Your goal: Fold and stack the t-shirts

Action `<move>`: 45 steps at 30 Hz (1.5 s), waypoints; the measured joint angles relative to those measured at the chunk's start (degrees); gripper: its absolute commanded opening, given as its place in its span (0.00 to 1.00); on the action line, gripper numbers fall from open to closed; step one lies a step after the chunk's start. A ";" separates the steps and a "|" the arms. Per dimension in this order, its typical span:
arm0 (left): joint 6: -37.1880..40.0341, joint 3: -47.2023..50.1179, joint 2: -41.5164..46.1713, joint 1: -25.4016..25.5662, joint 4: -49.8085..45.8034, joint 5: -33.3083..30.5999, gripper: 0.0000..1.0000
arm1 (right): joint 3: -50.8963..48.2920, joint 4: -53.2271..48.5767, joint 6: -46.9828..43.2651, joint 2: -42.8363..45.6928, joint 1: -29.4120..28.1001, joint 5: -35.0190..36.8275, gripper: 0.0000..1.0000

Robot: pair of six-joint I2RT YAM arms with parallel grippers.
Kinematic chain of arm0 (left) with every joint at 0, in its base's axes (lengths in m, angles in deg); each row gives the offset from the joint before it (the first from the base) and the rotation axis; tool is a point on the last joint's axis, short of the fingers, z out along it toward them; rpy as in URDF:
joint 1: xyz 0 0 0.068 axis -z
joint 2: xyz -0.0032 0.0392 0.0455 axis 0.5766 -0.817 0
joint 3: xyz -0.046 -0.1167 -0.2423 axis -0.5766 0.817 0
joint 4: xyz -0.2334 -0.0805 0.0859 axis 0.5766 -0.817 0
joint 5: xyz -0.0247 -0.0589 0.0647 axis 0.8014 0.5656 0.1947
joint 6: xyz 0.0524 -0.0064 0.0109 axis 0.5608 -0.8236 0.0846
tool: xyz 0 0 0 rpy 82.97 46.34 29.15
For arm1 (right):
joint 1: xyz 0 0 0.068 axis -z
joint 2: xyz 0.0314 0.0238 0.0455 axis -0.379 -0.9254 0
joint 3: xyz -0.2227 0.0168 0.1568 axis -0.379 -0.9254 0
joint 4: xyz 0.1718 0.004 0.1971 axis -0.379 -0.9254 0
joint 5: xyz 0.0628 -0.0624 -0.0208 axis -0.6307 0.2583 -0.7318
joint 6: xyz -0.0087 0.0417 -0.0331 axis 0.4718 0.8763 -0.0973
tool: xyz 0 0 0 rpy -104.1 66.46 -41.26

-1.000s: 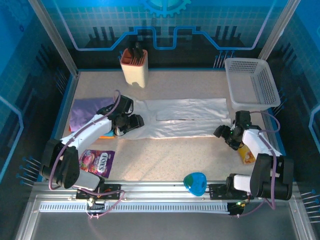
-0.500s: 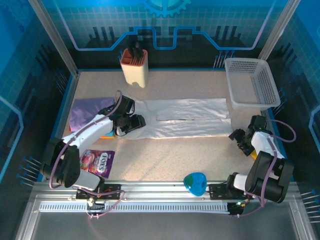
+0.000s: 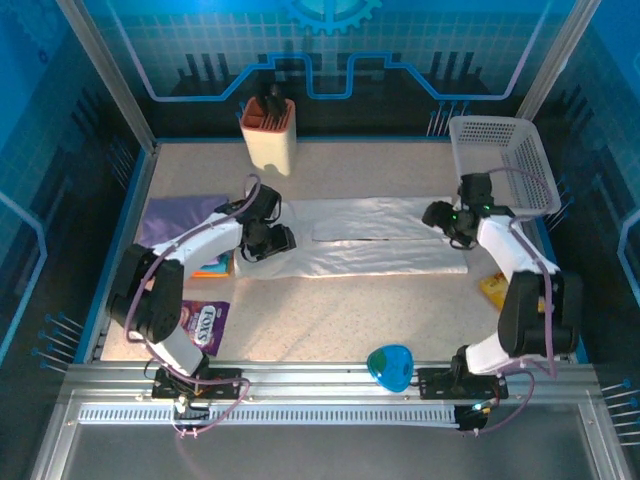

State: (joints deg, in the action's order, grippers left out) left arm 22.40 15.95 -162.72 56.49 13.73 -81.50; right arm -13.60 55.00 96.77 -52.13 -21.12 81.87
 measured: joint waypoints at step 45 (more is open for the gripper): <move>4.50 -29.09 -27.15 4.92 -8.17 1.25 0.47 | 2.29 -17.35 -2.43 -13.73 -15.65 2.27 0.62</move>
State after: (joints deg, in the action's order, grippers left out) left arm 26.90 -13.14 -189.87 61.41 5.55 -80.26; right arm -11.30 37.64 94.34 -65.86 -36.77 84.14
